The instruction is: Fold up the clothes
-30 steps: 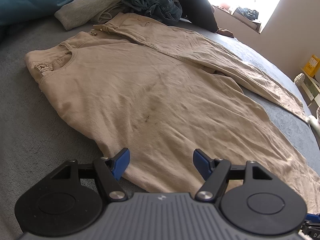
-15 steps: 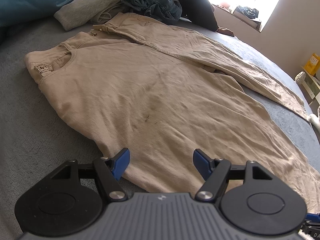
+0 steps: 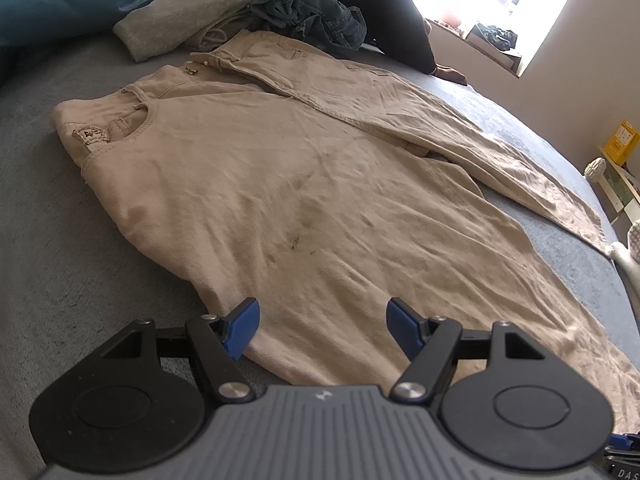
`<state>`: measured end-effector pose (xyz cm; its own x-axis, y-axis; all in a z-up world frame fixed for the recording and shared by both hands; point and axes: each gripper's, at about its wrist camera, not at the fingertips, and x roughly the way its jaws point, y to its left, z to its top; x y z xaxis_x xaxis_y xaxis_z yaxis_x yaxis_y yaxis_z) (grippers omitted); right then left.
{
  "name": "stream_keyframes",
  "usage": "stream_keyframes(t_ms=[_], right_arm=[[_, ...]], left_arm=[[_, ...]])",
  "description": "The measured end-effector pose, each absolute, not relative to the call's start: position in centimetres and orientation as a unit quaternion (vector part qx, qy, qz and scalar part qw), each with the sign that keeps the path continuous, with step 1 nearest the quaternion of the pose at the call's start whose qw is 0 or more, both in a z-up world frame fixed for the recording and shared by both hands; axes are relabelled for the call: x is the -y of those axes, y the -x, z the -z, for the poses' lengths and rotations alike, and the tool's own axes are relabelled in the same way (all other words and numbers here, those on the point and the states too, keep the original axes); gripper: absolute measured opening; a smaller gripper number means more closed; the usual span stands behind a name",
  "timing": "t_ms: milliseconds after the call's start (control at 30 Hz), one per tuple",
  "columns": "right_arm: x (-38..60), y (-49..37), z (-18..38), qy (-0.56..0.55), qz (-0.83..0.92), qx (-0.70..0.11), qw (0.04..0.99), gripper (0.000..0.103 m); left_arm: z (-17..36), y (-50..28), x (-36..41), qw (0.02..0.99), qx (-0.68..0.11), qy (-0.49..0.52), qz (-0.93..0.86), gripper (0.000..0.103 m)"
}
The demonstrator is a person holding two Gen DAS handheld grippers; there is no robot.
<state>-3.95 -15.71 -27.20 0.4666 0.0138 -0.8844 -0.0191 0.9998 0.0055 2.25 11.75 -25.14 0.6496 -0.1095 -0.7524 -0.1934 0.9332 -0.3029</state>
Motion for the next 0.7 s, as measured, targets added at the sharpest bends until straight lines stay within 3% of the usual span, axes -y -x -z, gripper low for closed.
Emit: stream_keyframes(t_ms=[700], right_arm=[[16.8,4.3,27.5,-0.048,-0.012,-0.508,0.860,0.039]], left_arm=[[24.7,-1.8,-12.0,0.895,-0.408,0.181,-0.029,0.072]])
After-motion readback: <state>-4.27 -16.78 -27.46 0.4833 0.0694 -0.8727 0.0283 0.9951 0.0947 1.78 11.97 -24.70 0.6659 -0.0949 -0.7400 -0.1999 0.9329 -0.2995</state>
